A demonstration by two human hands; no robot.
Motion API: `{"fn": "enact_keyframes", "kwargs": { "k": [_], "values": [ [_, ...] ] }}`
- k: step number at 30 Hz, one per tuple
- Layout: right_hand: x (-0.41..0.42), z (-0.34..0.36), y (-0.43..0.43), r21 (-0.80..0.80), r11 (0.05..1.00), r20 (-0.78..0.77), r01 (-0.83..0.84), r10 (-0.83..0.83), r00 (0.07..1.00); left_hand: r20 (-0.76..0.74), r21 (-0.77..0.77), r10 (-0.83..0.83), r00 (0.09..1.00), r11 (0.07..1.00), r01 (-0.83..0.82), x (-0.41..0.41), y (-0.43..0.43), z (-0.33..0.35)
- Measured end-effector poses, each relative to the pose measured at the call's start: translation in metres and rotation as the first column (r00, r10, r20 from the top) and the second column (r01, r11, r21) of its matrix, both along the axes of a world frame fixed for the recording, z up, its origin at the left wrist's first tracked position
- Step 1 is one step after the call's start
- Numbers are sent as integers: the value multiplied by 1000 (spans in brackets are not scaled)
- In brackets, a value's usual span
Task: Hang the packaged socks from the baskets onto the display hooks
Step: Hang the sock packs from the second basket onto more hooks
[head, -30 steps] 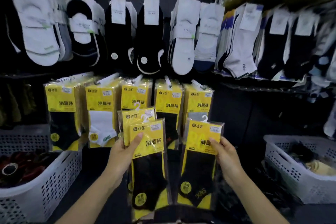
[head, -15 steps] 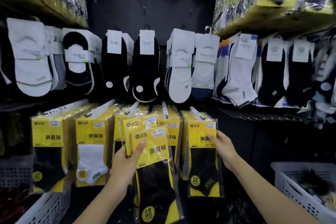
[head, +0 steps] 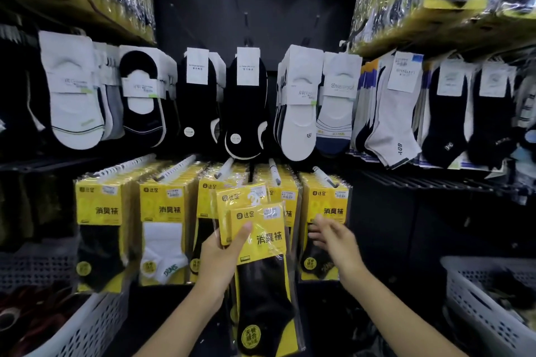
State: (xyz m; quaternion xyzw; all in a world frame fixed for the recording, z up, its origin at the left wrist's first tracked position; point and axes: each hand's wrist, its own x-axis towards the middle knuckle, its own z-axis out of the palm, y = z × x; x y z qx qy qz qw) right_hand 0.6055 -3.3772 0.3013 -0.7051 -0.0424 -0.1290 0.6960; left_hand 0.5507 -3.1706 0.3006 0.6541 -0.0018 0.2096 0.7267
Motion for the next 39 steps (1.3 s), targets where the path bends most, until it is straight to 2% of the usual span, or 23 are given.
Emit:
{"fn": "enact_keyframes", "kwargs": {
  "k": [3,6,11,16,22,26,30,34,37,39],
  "values": [
    [-36,7,20,-67,994,53,-91,94,994,27,-35,-34,999,999,35,-9,-17,-1],
    [-52,15,22,-48,995,60,-84,86,994,31,-65,-25,999,998,27,-16,-30,0],
    [-61,18,8,-3,987,12,-162,162,987,25,-68,-36,999,997,38,-22,-37,6],
    [-47,5,-21,69,997,-68,-45,50,996,10,-10,-39,999,999,39,-22,-30,8],
    [-22,1,-64,103,966,-62,236,-231,971,38,22,3,999,1000,-4,-6,-16,11],
    [2,17,-75,86,963,-16,255,-255,967,54,48,42,998,998,-45,5,-12,15],
    [25,30,-66,13,985,48,173,-174,984,71,62,49,996,997,-53,14,-11,18],
    [48,24,-53,2,989,28,147,-147,989,79,57,37,996,998,-41,19,-10,17],
    [64,11,-47,71,977,-17,200,-199,980,81,46,29,996,998,-33,22,-8,15],
    [72,2,-45,71,951,-66,301,-297,953,85,46,28,996,998,-32,23,-7,13]
  ]
}}
